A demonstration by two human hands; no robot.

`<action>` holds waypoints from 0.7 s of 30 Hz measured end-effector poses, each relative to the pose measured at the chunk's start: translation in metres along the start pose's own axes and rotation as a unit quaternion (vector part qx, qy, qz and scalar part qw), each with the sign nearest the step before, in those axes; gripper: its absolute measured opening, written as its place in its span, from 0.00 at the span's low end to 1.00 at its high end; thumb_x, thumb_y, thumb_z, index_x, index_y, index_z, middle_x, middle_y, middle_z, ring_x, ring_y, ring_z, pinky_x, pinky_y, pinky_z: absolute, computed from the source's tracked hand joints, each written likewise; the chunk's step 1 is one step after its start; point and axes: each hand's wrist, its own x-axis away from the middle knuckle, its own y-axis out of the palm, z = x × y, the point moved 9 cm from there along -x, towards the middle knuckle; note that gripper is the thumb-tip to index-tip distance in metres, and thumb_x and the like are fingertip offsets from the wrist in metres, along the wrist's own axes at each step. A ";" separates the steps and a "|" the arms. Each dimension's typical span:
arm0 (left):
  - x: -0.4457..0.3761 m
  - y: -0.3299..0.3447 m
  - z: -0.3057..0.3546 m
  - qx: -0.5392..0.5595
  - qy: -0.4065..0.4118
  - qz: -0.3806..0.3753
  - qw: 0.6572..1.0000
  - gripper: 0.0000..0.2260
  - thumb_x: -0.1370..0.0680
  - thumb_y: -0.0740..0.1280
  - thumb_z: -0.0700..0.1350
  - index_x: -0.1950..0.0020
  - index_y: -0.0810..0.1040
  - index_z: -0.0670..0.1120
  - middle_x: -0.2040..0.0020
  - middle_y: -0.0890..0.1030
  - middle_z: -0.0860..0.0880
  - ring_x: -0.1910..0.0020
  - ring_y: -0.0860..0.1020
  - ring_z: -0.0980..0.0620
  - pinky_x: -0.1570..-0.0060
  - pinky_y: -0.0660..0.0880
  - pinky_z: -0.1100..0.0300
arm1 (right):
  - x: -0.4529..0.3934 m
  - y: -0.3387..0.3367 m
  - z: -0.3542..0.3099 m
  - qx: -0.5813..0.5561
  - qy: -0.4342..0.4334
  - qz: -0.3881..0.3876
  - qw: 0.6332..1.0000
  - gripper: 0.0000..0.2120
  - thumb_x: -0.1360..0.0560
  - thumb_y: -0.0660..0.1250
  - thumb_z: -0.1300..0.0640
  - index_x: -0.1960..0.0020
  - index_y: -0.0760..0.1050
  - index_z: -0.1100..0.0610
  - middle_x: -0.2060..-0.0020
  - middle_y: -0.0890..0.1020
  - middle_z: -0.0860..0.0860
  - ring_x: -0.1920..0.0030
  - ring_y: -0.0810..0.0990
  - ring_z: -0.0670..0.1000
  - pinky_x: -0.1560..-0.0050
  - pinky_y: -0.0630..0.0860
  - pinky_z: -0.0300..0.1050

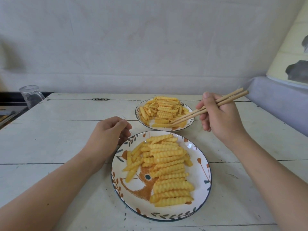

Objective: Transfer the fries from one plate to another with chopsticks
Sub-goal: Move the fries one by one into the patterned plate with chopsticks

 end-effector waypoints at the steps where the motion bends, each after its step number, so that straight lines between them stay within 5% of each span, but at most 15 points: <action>1: 0.000 0.000 0.000 0.000 0.000 0.001 1.000 0.12 0.17 0.63 0.41 0.55 0.84 0.41 0.66 0.82 0.50 0.62 0.78 0.50 0.54 0.77 0.53 | 0.000 0.001 0.002 -0.007 0.005 -0.001 1.000 0.21 0.15 0.57 0.49 0.62 0.76 0.57 0.74 0.74 0.52 0.79 0.70 0.51 0.77 0.67 0.39; 7: 0.000 -0.001 -0.001 0.013 -0.006 0.000 1.000 0.12 0.17 0.63 0.41 0.54 0.83 0.40 0.65 0.81 0.49 0.63 0.79 0.51 0.55 0.77 0.54 | 0.003 -0.011 -0.026 -0.172 -0.010 0.048 0.984 0.27 0.15 0.53 0.46 0.68 0.76 0.55 0.76 0.73 0.51 0.79 0.67 0.51 0.77 0.59 0.40; 11: -0.004 -0.008 -0.005 0.095 -0.032 0.002 0.995 0.12 0.16 0.62 0.41 0.53 0.82 0.39 0.62 0.79 0.44 0.64 0.78 0.48 0.61 0.77 0.55 | 0.016 0.014 -0.050 -0.296 -0.006 -0.059 0.953 0.28 0.17 0.53 0.44 0.69 0.76 0.54 0.75 0.71 0.53 0.78 0.63 0.51 0.75 0.58 0.38; 15: -0.005 -0.006 -0.006 0.095 -0.033 -0.001 0.995 0.12 0.15 0.62 0.42 0.54 0.82 0.40 0.62 0.79 0.45 0.64 0.78 0.48 0.62 0.77 0.57 | 0.032 0.048 -0.057 -0.255 -0.023 -0.167 0.952 0.24 0.24 0.57 0.38 0.68 0.78 0.53 0.74 0.70 0.55 0.76 0.66 0.50 0.77 0.59 0.37; 21: -0.004 -0.005 -0.005 0.093 -0.035 -0.004 0.995 0.12 0.16 0.62 0.42 0.55 0.82 0.40 0.63 0.79 0.45 0.65 0.78 0.48 0.62 0.77 0.58 | 0.038 0.059 -0.053 -0.198 -0.009 -0.223 0.955 0.28 0.30 0.64 0.28 0.66 0.78 0.54 0.69 0.72 0.54 0.73 0.69 0.49 0.73 0.64 0.35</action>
